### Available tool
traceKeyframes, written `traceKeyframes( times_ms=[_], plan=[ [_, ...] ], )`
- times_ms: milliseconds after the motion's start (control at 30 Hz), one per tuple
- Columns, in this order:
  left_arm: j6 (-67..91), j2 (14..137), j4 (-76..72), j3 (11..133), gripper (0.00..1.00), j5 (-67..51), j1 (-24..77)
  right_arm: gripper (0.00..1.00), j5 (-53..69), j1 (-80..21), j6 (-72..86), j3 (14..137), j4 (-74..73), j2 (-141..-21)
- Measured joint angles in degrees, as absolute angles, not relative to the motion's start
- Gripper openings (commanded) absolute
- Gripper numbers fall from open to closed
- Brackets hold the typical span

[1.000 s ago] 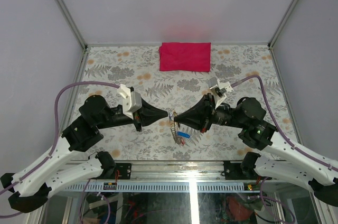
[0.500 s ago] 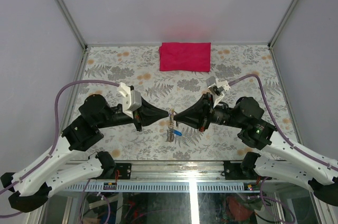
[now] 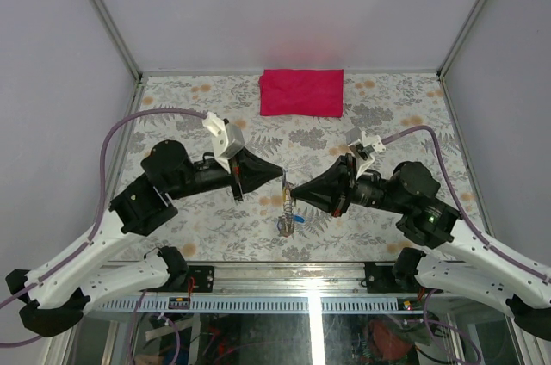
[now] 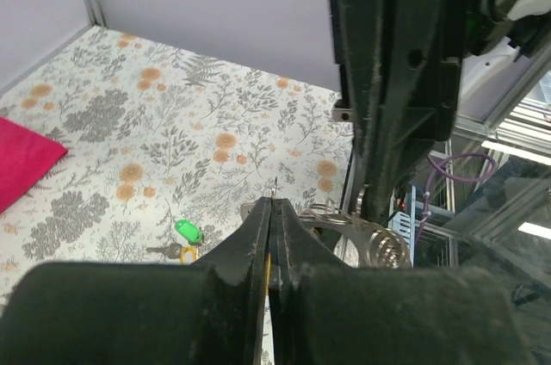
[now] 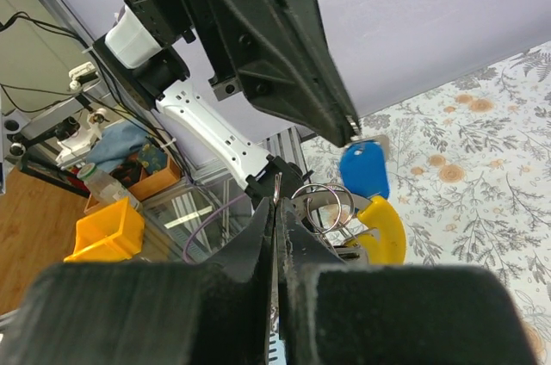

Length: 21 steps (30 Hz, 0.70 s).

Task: Put the keys on the keyring

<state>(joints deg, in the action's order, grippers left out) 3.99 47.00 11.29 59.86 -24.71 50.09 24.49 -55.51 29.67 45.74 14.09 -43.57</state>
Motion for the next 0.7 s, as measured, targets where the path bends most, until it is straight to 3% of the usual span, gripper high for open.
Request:
traceKeyframes(
  times_ms=[267,700],
  plan=[
    [6.70,51.31,14.50,62.15,0.00,-20.12,50.09,0.00,22.90,-55.53,27.57,45.74,10.09,-40.84],
    [6.13,47.75,14.31,60.75,0.00,-21.06,50.09,0.00,20.75,-55.53,26.35,45.74,7.55,-40.12]
  ],
)
